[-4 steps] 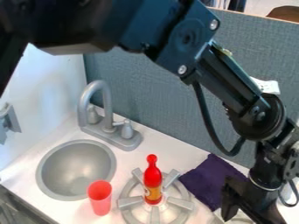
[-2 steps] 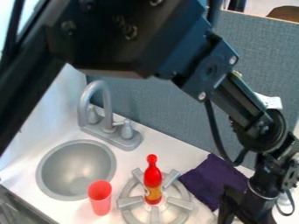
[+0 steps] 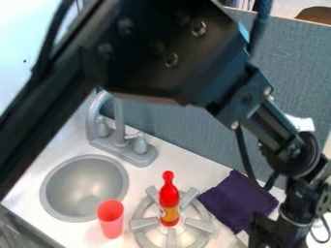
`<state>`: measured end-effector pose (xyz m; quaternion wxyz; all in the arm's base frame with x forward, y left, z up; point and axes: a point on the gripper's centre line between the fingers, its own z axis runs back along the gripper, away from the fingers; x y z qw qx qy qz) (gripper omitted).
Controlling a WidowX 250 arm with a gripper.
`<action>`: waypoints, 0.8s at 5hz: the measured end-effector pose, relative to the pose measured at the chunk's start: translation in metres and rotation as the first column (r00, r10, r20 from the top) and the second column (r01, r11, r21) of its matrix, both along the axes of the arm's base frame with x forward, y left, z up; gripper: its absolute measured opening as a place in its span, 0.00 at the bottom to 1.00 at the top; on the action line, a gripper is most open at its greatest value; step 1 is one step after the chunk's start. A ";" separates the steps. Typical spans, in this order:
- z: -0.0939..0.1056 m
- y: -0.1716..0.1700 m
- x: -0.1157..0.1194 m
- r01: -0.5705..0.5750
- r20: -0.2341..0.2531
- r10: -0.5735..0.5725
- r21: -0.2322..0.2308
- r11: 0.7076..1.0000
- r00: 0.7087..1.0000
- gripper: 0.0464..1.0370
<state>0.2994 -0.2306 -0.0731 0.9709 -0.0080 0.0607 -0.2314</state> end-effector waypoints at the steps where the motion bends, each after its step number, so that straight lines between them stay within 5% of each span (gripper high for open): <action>1: -0.009 -0.005 0.002 -0.012 -0.018 0.012 -0.009 1.000 1.000 0.96; 2: -0.018 -0.009 0.002 -0.029 -0.056 0.029 -0.004 1.000 0.998 0.92; 4: -0.014 0.008 -0.004 -0.084 -0.026 0.084 0.007 0.996 0.996 0.47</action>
